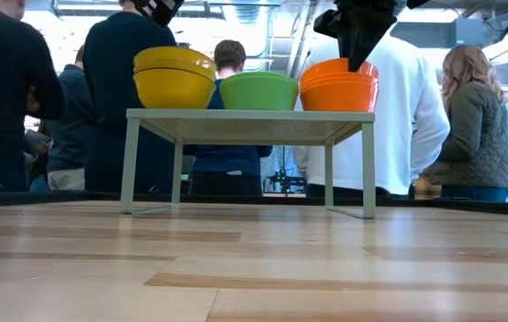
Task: Pick & Place Mini bowls
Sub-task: Stack the orange bowl on top of the orange bowl on the shelf, then stack the green bowl on top of the green bowl on the shelf
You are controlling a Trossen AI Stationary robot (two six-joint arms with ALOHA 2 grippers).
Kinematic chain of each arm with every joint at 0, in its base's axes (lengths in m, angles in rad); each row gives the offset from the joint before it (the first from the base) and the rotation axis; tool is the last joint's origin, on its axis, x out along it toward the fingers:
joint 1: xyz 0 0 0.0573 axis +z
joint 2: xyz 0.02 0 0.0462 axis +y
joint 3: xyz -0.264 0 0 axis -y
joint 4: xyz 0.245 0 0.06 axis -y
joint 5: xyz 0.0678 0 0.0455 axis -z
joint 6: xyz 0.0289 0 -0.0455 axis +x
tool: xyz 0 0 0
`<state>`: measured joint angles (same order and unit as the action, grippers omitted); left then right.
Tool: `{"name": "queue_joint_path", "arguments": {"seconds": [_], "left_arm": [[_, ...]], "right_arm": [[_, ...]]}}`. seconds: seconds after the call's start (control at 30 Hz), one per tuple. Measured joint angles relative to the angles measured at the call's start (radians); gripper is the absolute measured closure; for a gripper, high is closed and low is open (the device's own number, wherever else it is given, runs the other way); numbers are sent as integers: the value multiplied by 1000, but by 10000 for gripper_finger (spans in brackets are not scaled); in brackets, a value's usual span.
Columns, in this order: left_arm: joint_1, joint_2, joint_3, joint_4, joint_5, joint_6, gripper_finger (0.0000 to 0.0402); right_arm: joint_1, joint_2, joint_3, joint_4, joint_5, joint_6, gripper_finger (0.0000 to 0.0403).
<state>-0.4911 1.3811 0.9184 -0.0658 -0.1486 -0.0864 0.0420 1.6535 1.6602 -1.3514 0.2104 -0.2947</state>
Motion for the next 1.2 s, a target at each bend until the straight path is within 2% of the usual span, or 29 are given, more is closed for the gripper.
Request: {"name": "queue_joint_path", "arguments": {"seconds": [0.33,0.5,0.67,0.83,1.03,1.2], "left_arm": [[0,0,0,0,0,2,304],[0,0,0,0,0,2,304],[0,0,0,0,0,1,304],[0,0,0,0,0,0,304],[0,0,0,3,0,0,304],[0,0,0,8,0,0,304]], "right_arm": [[36,0,6,-4,0,19,319],[76,0,62,-30,0,76,320],[129,-1,156,-107,-18,246,320],[187,-2,177,-167,-139,453,320],[302,-17,48,-208,-162,510,320],[408,-89,-137,-186,-186,699,320]]}}
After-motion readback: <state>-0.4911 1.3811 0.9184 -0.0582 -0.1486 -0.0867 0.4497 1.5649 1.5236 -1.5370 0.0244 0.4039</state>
